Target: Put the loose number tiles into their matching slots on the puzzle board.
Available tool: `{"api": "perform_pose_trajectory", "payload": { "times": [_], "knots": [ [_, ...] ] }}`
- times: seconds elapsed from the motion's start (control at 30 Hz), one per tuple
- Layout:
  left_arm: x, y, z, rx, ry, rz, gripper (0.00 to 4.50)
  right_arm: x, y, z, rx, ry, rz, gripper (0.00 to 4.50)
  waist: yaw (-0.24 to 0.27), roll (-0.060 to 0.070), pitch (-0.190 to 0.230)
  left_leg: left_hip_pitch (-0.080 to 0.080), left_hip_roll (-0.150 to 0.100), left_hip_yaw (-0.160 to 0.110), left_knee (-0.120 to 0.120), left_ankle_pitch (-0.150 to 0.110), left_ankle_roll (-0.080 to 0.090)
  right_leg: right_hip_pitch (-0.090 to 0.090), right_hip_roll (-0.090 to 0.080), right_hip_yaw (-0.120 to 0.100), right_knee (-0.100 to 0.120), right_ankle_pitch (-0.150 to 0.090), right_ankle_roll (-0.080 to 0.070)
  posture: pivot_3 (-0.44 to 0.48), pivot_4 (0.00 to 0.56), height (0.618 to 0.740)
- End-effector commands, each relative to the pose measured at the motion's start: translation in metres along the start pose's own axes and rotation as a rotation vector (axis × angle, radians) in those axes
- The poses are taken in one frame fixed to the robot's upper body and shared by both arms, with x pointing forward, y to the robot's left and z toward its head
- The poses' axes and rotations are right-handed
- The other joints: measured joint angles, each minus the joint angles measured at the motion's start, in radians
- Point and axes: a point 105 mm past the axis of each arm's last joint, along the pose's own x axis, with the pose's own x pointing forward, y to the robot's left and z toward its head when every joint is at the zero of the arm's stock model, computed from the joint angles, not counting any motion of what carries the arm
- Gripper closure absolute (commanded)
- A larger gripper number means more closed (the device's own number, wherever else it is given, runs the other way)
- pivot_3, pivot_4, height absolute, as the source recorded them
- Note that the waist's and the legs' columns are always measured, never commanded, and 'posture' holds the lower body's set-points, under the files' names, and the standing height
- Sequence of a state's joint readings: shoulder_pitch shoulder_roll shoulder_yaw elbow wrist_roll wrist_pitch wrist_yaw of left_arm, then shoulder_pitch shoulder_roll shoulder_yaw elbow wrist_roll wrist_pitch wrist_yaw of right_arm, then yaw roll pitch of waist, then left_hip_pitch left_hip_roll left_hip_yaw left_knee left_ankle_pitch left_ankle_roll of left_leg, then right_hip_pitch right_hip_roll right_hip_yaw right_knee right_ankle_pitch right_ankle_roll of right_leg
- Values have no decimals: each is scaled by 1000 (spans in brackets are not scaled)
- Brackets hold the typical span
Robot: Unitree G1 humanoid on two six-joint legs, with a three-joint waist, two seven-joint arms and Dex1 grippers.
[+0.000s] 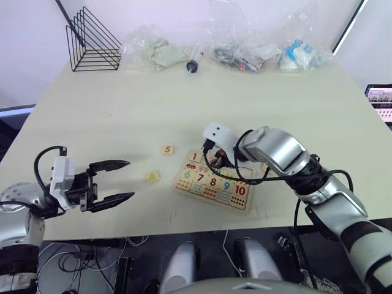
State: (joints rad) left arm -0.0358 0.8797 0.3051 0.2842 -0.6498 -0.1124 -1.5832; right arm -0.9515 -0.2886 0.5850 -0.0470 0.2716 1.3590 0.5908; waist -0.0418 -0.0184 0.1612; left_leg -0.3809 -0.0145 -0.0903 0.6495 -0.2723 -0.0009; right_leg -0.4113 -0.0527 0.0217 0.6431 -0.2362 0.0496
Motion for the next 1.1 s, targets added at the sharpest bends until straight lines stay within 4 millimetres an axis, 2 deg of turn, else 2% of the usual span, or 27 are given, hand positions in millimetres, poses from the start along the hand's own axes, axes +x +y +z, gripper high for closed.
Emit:
{"api": "perform_pose_trajectory", "payload": {
  "times": [0.03,1.1],
  "knots": [
    [-4,0,8,36,1,-13,0,-3,2,14,-53,-38,-11,3666,0,0,0,0,0,0,0,0,0,0,0,0,0,0,0,0,150,740],
    [-3,-2,6,28,8,-18,0,4,10,16,-88,-32,27,3666,-1,1,1,0,0,0,0,0,0,0,0,0,0,0,0,0,150,740]
  ]
}}
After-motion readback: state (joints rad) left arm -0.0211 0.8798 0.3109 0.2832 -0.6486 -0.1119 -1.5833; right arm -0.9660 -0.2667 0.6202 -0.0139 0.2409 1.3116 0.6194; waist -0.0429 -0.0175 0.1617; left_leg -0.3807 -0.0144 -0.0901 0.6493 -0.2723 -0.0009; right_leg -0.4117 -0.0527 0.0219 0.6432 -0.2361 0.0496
